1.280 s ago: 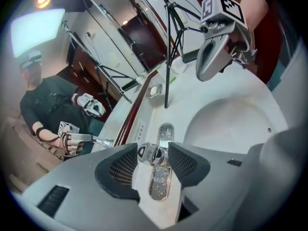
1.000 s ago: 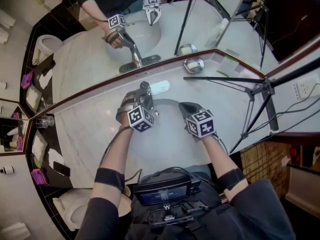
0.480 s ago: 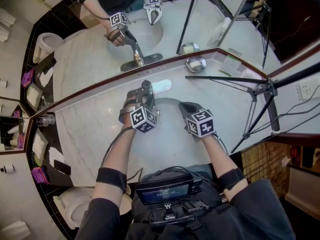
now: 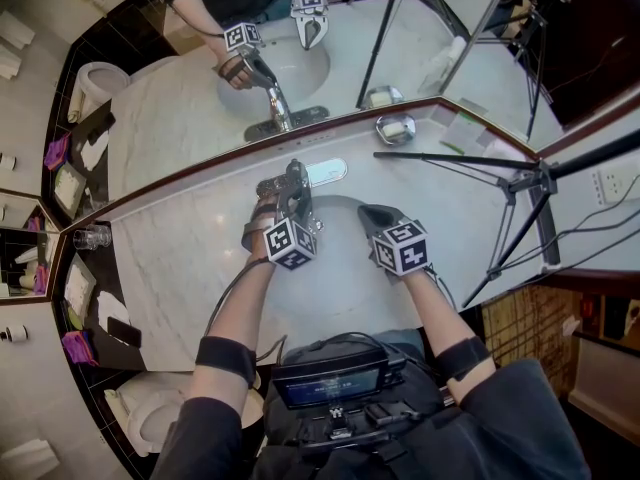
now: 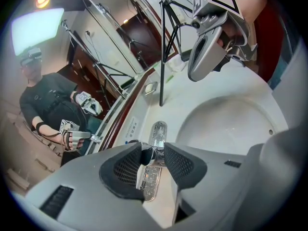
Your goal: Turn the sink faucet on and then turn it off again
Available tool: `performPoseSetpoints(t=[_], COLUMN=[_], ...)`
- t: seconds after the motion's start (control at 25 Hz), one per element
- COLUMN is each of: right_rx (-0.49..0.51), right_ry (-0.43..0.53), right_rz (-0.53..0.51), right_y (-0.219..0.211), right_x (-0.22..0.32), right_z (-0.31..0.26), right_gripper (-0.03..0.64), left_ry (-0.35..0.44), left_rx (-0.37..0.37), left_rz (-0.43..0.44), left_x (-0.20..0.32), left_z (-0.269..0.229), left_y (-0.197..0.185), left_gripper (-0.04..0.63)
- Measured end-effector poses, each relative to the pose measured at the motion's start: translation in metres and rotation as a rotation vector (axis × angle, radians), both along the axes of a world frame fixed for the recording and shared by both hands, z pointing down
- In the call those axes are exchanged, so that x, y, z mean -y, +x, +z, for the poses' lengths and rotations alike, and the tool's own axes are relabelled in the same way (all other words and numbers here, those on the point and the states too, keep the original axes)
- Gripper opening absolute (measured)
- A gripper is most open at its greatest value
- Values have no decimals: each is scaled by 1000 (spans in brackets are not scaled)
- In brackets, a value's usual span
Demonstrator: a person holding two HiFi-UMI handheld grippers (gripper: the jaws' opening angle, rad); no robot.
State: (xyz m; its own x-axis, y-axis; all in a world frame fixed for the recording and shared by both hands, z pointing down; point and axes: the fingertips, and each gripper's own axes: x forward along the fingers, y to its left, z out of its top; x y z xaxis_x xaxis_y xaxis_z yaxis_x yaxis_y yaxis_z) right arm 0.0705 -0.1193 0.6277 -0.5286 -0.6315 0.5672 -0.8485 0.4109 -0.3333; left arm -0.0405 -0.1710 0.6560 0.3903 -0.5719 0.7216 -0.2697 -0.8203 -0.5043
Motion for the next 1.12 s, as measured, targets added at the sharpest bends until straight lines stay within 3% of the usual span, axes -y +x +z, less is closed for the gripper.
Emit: performPoseSetpoints(t=[1.12], right_rx=[-1], right_ry=[11], right_rz=[-16], right_y=[-7], right_x=[1], right_z=[-6], right_gripper=[20], left_ry=[-41], left_rx=[7], left_rz=[0], left_x=[-14], left_z=[11], left_y=[-3], left_gripper=[121])
